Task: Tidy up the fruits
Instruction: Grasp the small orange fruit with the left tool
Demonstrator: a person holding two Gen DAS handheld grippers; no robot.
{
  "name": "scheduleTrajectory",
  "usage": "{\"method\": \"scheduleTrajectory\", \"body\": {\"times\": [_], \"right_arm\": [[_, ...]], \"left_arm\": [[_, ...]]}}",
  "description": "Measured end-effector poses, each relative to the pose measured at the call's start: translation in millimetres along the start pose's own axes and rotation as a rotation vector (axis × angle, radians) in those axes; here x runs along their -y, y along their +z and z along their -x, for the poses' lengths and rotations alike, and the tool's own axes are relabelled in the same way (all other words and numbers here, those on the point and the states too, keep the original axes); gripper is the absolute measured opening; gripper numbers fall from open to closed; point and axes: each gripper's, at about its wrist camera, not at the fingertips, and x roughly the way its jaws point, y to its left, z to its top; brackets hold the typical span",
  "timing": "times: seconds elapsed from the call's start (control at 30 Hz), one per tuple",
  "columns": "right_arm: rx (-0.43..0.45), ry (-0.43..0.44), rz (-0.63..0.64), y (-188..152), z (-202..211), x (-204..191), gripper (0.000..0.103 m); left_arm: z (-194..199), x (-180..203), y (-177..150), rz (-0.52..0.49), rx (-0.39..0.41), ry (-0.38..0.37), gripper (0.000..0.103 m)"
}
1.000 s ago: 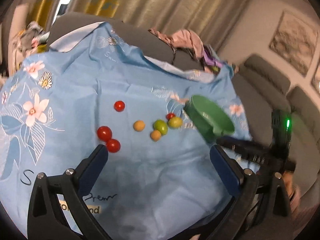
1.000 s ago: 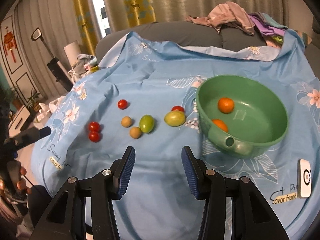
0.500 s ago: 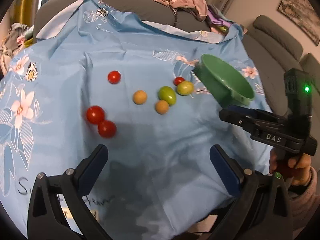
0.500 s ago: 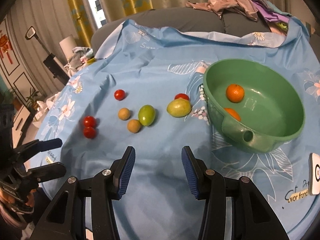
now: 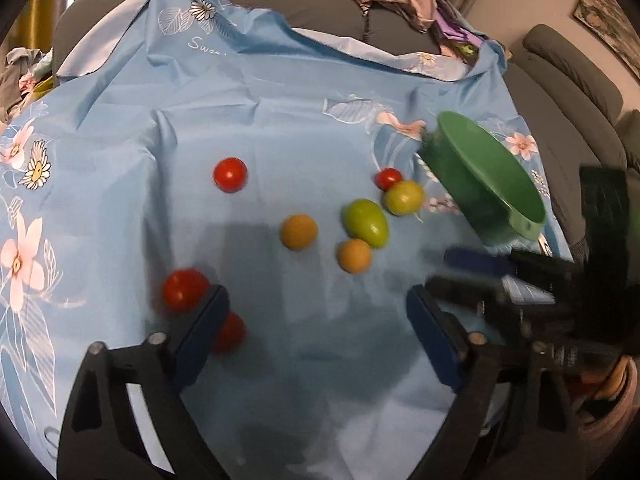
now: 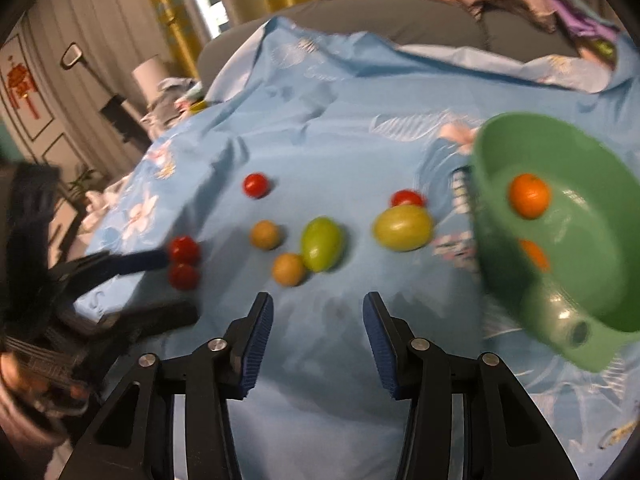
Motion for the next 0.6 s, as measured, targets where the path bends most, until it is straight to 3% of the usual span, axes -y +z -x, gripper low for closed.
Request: {"method": "scheduleTrajectory", "body": {"times": [0.17, 0.23, 0.3, 0.43, 0.6], "right_arm": [[-0.033, 0.035, 0.022, 4, -21, -12, 0.049], [-0.04, 0.034, 0.024, 8, -27, -15, 0.049], [-0.047, 0.034, 0.025, 12, -35, -16, 0.049], [-0.066, 0.03, 0.016, 16, -48, -17, 0.04], [-0.078, 0.017, -0.019, 19, -58, -13, 0.039]], "left_arm": [[-19, -8, 15, -0.013, -0.031, 0.023, 0.083], [-26, -9, 21, -0.021, -0.04, 0.022, 0.075], [-31, -10, 27, -0.03, -0.046, 0.017, 0.073], [-44, -13, 34, -0.038, -0.068, 0.026, 0.065], [-55, -16, 38, -0.04, -0.094, 0.022, 0.06]]}}
